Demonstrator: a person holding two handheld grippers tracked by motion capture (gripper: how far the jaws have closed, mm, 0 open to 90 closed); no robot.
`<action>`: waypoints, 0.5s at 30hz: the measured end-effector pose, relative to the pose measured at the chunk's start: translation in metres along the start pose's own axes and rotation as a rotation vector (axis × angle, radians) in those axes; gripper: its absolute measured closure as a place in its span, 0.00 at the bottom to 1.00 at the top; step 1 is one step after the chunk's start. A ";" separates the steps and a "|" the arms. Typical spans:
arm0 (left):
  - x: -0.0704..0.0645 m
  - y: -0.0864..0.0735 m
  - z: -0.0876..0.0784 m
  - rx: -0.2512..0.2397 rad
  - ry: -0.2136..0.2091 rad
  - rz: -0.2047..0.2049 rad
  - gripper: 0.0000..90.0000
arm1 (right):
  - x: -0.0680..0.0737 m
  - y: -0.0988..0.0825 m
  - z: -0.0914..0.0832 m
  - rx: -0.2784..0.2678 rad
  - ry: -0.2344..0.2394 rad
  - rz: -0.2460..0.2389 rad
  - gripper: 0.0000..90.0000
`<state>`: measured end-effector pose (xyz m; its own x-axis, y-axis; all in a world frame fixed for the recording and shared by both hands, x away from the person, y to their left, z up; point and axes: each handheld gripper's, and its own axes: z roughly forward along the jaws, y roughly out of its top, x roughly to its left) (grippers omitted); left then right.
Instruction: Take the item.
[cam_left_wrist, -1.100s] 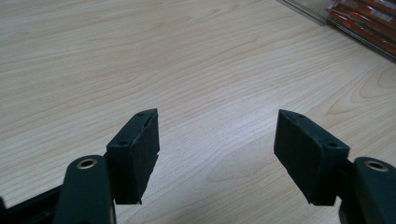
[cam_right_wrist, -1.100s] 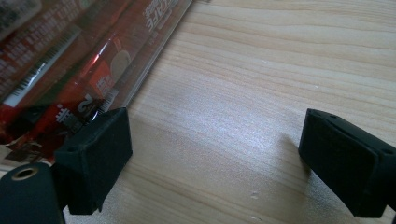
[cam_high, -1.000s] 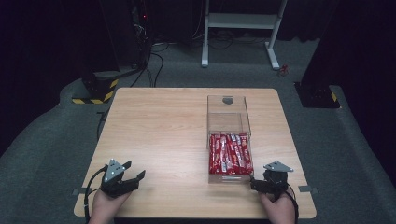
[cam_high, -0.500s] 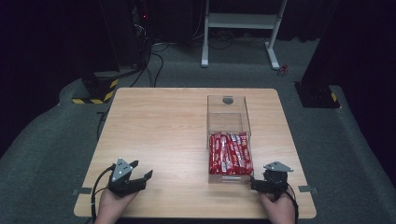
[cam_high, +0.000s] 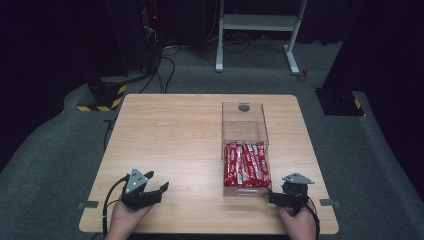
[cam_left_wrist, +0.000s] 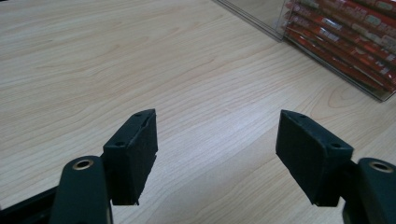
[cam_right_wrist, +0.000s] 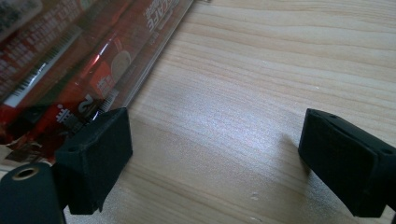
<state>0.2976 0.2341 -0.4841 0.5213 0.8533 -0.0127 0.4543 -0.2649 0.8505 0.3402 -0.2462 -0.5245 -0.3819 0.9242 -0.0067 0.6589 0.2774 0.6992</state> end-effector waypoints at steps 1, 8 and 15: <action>-0.001 0.001 0.001 -0.002 -0.003 0.004 0.33 | 0.000 0.000 0.000 0.000 0.000 0.000 0.11; -0.010 0.006 0.007 -0.004 -0.021 0.015 0.34 | 0.000 0.000 0.000 0.000 0.001 -0.002 0.11; -0.021 0.013 0.014 -0.012 -0.045 0.034 0.34 | 0.000 0.000 0.000 0.000 0.001 -0.003 0.11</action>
<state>0.3026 0.2062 -0.4800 0.5682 0.8228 -0.0069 0.4273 -0.2878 0.8571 0.3404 -0.2464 -0.5245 -0.3844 0.9231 -0.0078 0.6577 0.2798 0.6994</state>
